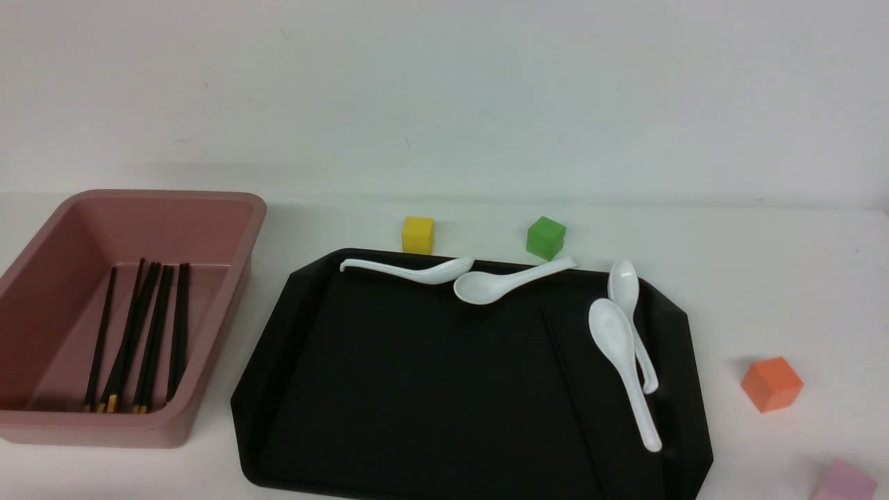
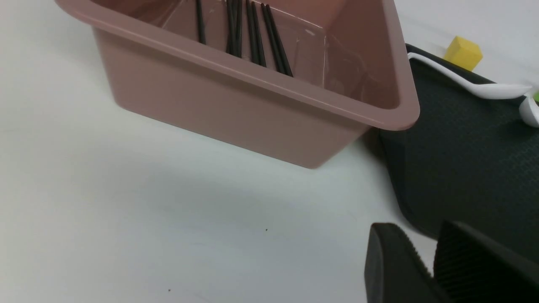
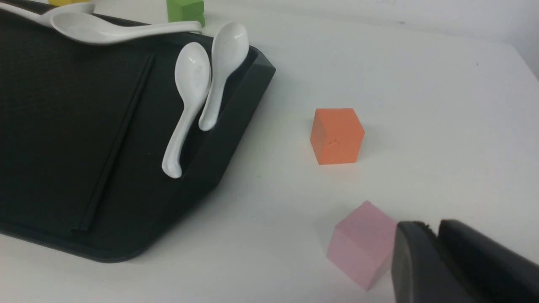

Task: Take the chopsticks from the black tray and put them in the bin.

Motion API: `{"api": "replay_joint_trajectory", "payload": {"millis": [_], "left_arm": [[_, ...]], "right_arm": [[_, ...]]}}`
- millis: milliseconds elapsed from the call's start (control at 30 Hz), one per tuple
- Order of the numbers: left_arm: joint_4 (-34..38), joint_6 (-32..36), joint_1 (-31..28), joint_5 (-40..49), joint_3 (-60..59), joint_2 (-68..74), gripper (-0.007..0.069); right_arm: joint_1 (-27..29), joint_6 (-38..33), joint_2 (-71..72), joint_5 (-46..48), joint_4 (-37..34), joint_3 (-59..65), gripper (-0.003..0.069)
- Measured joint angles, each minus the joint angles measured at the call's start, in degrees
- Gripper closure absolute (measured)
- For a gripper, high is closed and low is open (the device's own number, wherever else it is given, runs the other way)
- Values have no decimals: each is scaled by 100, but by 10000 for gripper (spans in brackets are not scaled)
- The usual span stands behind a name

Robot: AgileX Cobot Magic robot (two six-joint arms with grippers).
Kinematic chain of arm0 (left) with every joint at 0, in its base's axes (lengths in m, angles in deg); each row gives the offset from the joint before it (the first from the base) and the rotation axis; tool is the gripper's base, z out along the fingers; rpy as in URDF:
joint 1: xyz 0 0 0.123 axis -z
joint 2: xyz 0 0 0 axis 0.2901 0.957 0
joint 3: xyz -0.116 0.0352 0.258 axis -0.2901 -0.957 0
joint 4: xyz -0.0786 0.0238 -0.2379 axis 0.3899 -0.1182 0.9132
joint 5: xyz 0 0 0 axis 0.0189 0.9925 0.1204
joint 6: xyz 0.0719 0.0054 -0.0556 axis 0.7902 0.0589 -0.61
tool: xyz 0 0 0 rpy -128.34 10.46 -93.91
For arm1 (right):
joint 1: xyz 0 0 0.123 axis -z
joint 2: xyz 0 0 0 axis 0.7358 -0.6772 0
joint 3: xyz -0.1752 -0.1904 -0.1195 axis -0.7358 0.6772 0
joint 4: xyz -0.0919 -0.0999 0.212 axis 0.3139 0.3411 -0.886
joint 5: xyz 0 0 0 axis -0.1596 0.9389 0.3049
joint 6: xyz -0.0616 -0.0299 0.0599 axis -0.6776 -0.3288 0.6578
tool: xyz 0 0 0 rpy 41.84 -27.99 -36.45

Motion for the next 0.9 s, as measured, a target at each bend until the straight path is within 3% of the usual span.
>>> {"api": "replay_joint_trajectory", "payload": {"millis": [900], "left_arm": [[0, 0, 0, 0, 0, 0, 449]], "right_arm": [[-11, 0, 0, 0, 0, -2, 526]]}}
